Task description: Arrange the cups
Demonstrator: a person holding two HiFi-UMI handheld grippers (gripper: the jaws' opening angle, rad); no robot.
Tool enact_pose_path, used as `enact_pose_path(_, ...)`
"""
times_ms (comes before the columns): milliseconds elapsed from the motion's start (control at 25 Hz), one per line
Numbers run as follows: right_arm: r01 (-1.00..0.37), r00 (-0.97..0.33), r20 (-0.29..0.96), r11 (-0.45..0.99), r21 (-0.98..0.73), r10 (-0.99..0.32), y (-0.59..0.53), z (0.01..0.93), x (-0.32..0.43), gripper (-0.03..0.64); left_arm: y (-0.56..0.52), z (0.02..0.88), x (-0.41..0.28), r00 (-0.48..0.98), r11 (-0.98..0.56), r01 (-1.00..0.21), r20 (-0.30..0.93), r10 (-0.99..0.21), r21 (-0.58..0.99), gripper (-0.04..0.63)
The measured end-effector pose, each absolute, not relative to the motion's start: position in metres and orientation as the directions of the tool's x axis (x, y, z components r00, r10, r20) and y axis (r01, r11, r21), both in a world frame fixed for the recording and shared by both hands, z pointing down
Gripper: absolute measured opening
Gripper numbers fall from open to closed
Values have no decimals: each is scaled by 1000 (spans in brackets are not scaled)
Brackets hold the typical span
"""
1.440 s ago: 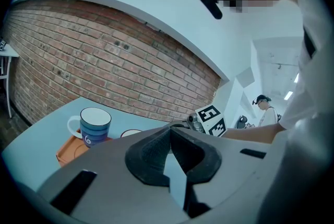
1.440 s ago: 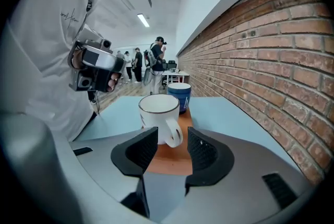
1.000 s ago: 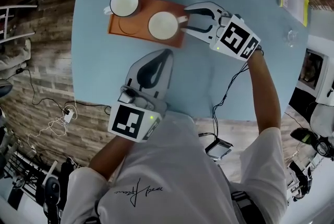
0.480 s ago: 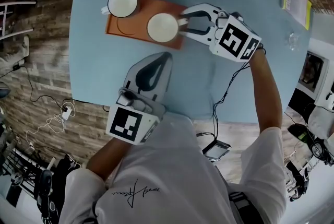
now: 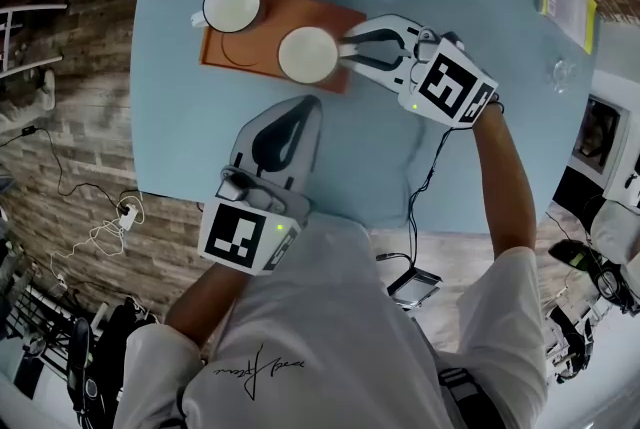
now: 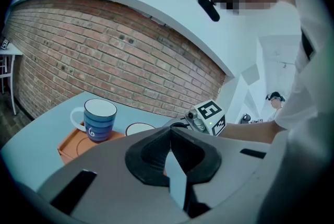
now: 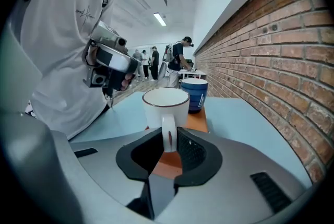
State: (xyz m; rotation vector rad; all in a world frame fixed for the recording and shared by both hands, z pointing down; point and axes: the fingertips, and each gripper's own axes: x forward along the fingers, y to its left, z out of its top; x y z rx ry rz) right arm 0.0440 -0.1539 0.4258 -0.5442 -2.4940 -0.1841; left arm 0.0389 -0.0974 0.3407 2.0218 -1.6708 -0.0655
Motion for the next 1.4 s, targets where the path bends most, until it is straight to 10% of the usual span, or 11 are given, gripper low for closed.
enact_pose_path(1400, -226, -874, 429, 973, 51, -226, -132, 416, 55, 69, -66, 331, 11, 308, -201, -910, 265, -914, 362, 9)
